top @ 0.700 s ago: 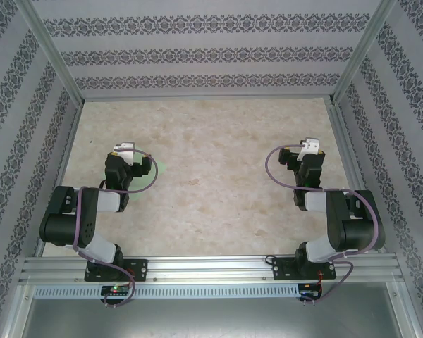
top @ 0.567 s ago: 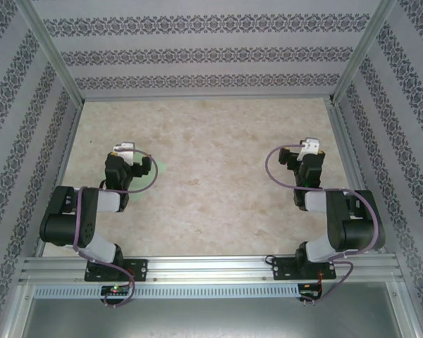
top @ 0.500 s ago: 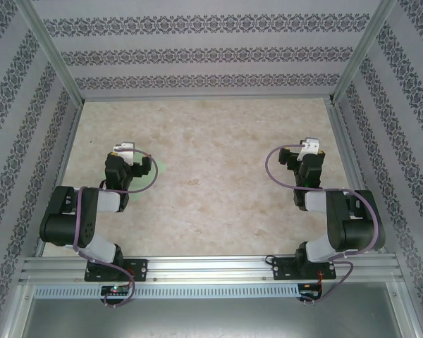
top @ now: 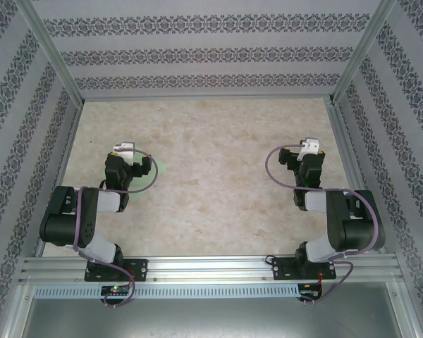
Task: Fold a paper plane with a square sheet of paper (pick it up from the middle)
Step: Move the square sheet of paper to the center of the table.
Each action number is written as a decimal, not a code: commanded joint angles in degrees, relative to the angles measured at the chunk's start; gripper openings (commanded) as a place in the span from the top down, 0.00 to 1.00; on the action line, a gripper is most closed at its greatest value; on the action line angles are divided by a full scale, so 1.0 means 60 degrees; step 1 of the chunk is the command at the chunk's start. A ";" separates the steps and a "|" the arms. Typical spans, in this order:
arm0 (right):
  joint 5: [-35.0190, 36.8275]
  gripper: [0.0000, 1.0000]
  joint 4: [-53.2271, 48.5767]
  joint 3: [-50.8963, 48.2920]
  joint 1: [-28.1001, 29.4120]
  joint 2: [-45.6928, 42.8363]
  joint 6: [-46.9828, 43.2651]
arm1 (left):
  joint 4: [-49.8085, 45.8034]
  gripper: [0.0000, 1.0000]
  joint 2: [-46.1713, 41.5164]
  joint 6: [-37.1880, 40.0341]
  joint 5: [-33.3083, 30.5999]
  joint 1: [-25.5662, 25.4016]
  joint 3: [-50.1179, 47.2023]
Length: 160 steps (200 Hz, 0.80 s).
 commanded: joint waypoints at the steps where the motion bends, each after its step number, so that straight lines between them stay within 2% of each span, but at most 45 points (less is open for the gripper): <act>1: -0.0174 0.02 0.0323 0.0036 0.0031 0.0049 -0.0171 | -0.0026 0.00 0.0063 0.0105 0.0053 -0.0089 0.0201; 46: -0.0170 0.02 0.0466 -0.0048 0.0031 0.0003 -0.0191 | 0.0080 0.00 0.0034 0.0118 0.0030 -0.0081 0.0143; 66: -0.0119 0.02 0.0181 -0.0104 0.0060 -0.0527 -0.0224 | -0.0808 0.00 -0.0373 -0.0006 -0.0262 -0.0085 0.0414; 97: 0.0763 0.02 -0.2070 0.0362 0.0517 -0.2178 -0.0405 | -0.3320 0.00 -0.1555 -0.0213 -0.0580 -0.0088 0.1211; 120: 0.1615 0.02 -0.4961 0.1523 0.0859 -0.2970 0.0698 | -0.5177 0.00 -0.2231 -0.0979 -0.1164 -0.0082 0.1973; 142: 0.1608 0.02 -0.8143 0.3224 0.1089 -0.2804 0.2394 | -0.7140 0.00 -0.2420 -0.2363 -0.1742 -0.0081 0.2966; 160: 0.1129 0.02 -0.9564 0.4231 0.1297 -0.2152 0.3148 | -0.8550 0.00 -0.2000 -0.2829 -0.1338 -0.0081 0.3918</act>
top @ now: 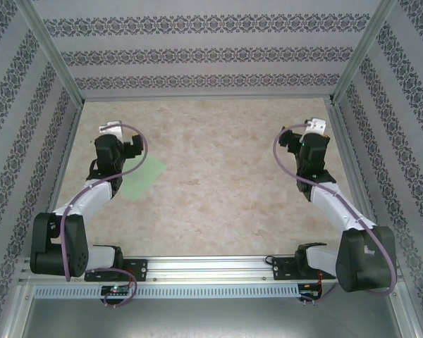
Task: Fold a paper plane with a square sheet of paper (pick it up from the middle)
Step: Move the square sheet of paper to the center of the table.
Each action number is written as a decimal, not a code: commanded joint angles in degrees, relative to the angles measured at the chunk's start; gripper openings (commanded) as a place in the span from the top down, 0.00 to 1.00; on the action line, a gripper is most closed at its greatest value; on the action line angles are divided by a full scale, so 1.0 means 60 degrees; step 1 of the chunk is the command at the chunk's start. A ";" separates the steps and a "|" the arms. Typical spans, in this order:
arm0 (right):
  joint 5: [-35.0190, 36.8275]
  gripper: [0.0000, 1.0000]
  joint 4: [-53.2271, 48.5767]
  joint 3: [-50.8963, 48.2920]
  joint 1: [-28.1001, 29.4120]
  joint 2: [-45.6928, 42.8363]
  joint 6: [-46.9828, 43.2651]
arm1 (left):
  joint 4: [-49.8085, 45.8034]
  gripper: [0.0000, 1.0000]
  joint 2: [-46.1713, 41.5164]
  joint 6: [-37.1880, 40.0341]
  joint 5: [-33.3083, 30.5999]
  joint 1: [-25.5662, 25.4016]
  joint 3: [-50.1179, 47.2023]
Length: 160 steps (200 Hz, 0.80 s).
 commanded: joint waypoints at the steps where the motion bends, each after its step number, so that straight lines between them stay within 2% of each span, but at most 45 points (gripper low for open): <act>1: -0.0086 0.02 -0.3410 0.1114 0.0285 0.0580 0.1702 | -0.3011 0.00 0.0326 -0.1342 -0.0093 -0.0081 0.1017; 20: -0.0485 0.02 -0.4084 0.1818 0.0640 0.1347 0.2116 | -0.4547 0.00 0.1250 -0.2233 -0.0047 -0.0081 0.2097; 47: -0.0827 0.02 -0.4319 0.2281 0.1110 0.2020 0.2716 | -0.6506 0.04 0.2808 -0.3563 0.1136 -0.0081 0.3448; 59: -0.0999 0.02 -0.4369 0.2421 0.1217 0.2263 0.2950 | -0.6684 0.05 0.3164 -0.4217 0.1405 -0.0096 0.3462; 86: -0.1236 0.02 -0.4561 0.2769 0.1428 0.2782 0.3083 | -0.7016 0.05 0.3729 -0.5093 0.0913 -0.0096 0.3481; 160: -0.1447 0.02 -0.4694 0.3150 0.1697 0.3556 0.2968 | -0.7771 0.07 0.5339 -0.5302 0.0507 -0.0318 0.4476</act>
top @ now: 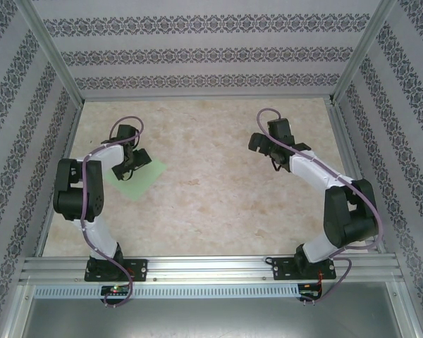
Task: Fold a paper plane with a square sheet of paper (pick it up from the middle)
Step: Move the square sheet of paper to the center of the table.
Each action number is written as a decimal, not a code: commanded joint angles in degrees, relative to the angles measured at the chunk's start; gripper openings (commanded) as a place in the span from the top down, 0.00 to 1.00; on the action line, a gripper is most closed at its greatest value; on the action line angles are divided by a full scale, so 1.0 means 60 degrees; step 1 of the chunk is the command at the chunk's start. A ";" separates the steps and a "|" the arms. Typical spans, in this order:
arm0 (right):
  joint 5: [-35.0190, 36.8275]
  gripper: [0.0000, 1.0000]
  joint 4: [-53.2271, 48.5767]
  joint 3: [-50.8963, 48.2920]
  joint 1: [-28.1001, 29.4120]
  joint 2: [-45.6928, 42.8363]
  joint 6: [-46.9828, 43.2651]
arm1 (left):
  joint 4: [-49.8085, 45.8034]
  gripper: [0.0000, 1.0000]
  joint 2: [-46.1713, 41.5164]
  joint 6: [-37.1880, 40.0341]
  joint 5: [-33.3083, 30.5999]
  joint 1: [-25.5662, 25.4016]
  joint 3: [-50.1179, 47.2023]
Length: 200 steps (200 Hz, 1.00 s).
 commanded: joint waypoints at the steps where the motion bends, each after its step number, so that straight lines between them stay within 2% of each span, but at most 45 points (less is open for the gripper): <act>1: -0.0098 0.02 -0.0104 0.0296 0.0108 0.0210 0.0086 | -0.0477 0.07 0.0477 -0.0281 -0.0232 -0.0302 0.0593; 48: 0.0239 0.02 -0.0237 0.0297 0.0087 0.0249 -0.0027 | -0.0712 0.09 0.1845 -0.0393 0.0160 -0.1123 0.1944; 97: 0.0613 0.02 -0.0546 0.0175 -0.0066 0.0071 0.0013 | -0.0961 0.10 0.3250 -0.0715 0.0955 -0.2832 0.3934; 130: 0.0602 0.02 -0.0627 -0.0177 -0.0332 -0.0273 0.0215 | -0.0725 0.11 0.4038 -0.1334 0.1920 -0.4200 0.4851; 155: 0.0645 0.02 -0.0723 -0.0535 -0.0542 -0.0639 0.0339 | -0.0149 0.11 0.4439 -0.1826 0.2926 -0.4915 0.5181; 177: 0.0620 0.02 -0.0871 -0.0738 -0.0666 -0.0916 0.0349 | -0.0106 0.12 0.4441 -0.1675 0.3448 -0.5228 0.5575; 200: 0.0335 0.02 -0.1023 -0.0718 -0.0648 -0.1202 0.0162 | 0.0052 0.11 0.3746 -0.1587 0.3605 -0.5065 0.5541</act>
